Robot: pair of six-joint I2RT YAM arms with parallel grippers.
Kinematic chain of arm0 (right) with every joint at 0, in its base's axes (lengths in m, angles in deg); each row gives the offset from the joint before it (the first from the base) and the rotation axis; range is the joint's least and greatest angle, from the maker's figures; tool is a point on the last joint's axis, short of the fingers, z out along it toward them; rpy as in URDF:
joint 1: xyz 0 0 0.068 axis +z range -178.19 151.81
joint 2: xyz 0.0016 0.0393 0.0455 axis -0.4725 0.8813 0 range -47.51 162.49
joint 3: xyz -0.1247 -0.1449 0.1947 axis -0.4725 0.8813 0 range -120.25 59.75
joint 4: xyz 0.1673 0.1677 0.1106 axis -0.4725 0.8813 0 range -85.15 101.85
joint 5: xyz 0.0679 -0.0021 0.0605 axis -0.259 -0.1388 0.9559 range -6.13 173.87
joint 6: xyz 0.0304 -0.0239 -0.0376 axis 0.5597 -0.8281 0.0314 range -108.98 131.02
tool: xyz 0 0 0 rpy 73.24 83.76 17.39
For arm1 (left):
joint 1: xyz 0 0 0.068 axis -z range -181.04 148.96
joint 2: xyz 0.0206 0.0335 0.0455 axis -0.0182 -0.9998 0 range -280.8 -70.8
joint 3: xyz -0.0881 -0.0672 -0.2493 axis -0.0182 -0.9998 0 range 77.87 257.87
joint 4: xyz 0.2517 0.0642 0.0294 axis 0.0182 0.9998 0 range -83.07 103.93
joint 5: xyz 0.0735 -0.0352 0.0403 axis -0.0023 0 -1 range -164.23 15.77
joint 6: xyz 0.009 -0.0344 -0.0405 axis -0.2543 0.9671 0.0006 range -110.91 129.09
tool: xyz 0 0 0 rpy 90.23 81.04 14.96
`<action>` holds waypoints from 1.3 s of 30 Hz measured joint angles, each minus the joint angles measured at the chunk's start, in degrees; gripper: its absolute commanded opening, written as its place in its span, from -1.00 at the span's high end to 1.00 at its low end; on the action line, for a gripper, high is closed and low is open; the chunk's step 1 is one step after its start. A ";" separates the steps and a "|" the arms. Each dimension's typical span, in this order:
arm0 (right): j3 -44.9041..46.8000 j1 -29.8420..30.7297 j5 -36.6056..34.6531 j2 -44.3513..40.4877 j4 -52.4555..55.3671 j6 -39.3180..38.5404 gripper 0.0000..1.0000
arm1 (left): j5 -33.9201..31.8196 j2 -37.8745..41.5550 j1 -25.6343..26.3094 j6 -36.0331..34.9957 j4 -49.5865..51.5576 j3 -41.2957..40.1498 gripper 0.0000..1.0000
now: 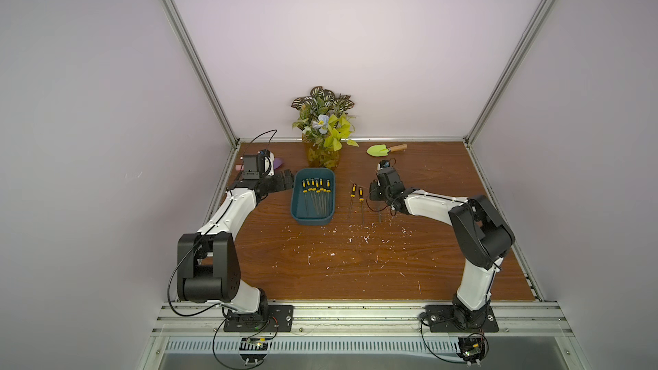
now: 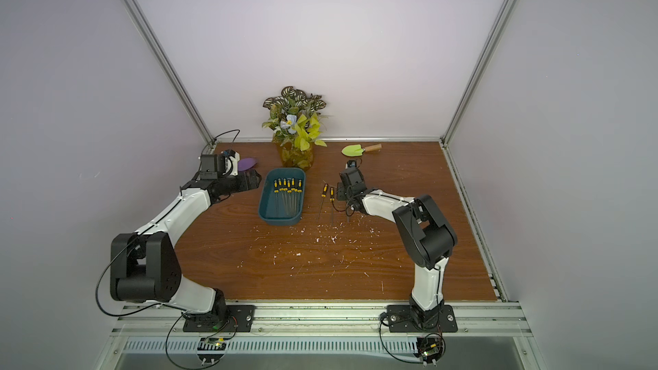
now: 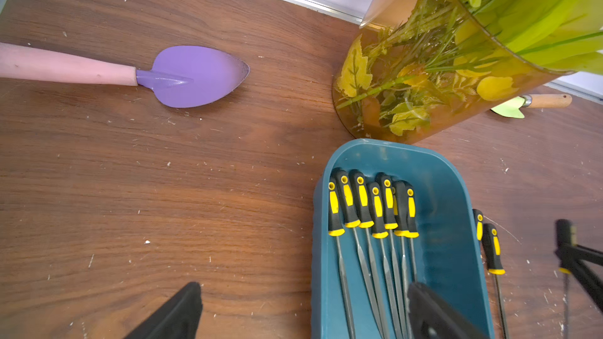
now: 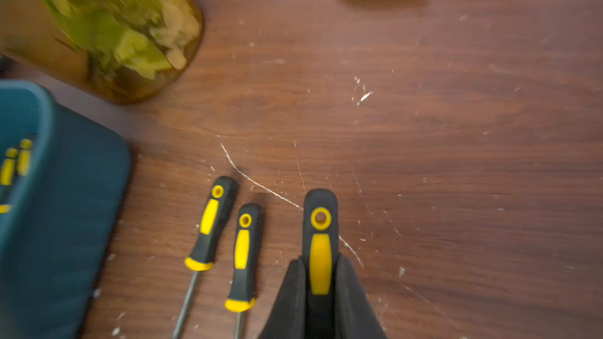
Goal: Take the file tool out of the storage box
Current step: Place the file tool at the center of the board.
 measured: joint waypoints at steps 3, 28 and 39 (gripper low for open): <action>-0.79 0.22 0.13 2.32 -0.13 0.22 1.00 | 0.07 0.00 0.00 -0.02 0.00 0.00 -1.00; -6.99 0.98 1.36 7.93 1.46 3.50 0.91 | 0.33 -0.04 0.00 -0.02 0.07 0.00 -0.99; -8.33 0.98 1.29 7.93 3.69 3.15 0.49 | 0.33 -0.04 0.00 -0.04 0.07 0.00 -0.99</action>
